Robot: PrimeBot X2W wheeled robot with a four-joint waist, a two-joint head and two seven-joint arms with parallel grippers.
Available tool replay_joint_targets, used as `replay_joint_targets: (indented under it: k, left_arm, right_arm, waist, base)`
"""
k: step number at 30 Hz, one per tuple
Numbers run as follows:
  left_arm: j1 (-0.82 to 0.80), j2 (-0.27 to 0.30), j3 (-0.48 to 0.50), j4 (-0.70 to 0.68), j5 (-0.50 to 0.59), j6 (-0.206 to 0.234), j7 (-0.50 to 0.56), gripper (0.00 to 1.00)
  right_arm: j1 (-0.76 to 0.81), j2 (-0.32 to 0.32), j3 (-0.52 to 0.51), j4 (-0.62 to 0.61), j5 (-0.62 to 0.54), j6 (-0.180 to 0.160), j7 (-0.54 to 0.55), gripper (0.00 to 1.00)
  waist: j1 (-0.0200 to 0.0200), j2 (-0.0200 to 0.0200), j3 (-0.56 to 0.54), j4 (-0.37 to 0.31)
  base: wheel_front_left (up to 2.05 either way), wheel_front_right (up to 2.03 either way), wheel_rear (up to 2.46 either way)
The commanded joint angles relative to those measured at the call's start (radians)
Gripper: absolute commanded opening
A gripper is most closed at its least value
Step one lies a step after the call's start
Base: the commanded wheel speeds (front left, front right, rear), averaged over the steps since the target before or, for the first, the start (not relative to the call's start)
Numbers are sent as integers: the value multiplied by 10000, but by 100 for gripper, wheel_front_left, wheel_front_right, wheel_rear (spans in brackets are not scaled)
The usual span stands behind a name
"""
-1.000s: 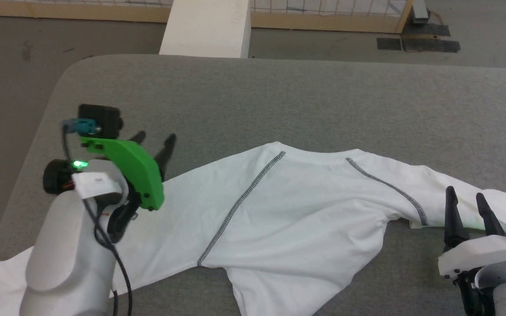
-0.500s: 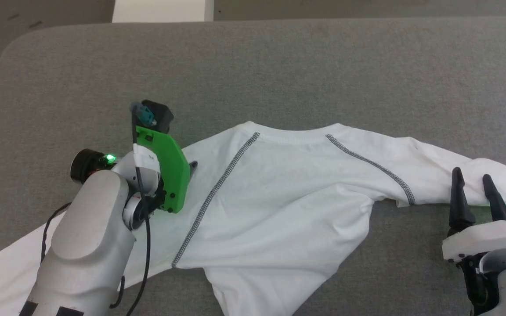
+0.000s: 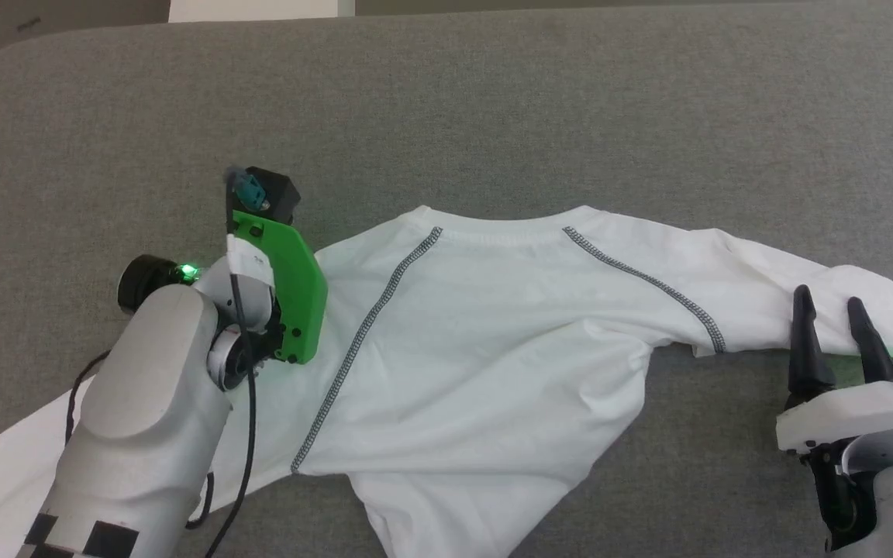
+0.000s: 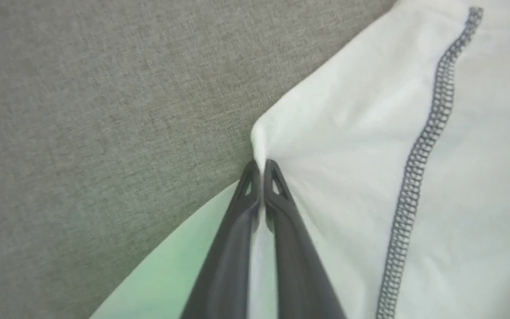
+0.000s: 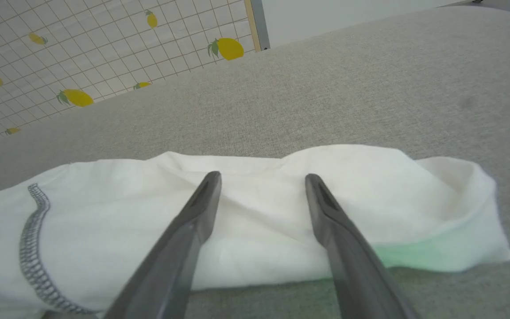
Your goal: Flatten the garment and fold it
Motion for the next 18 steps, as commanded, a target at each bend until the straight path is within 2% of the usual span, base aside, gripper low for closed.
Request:
replay_joint_targets:
  k: [1,6,10,13,18]
  left_arm:
    - [485,-75,7,318,-204,-37,17,0]
    - [728,-263,725,-221,-732,221,-1105,0]
    - [1231,-282,1170,-1068,-844,530,-2107,0]
    - [1901,-297,1298,-1899,-763,795,-2729,0]
    - [2668,-369,1347,-2896,-730,1110,-3113,0]
  right_arm:
    - [-190,-5,10,29,41,-13,-69,100]
    - [-263,-5,-22,-116,-185,-13,17,100]
    - [-526,-5,45,-661,-687,-13,641,100]
    - [-958,-5,443,-1209,-1081,-13,1919,100]
    - [-1954,-186,1318,-1828,-2157,-13,4383,100]
  waist:
    - [1,-1,-19,26]
    - [1,-1,-167,77]
    - [1,-1,-295,76]
    - [1,-1,-334,60]
    - [1,-1,-205,200]
  base:
    - [0,0,0]
    - [0,0,0]
    - [0,0,0]
    - [0,0,0]
    - [0,0,0]
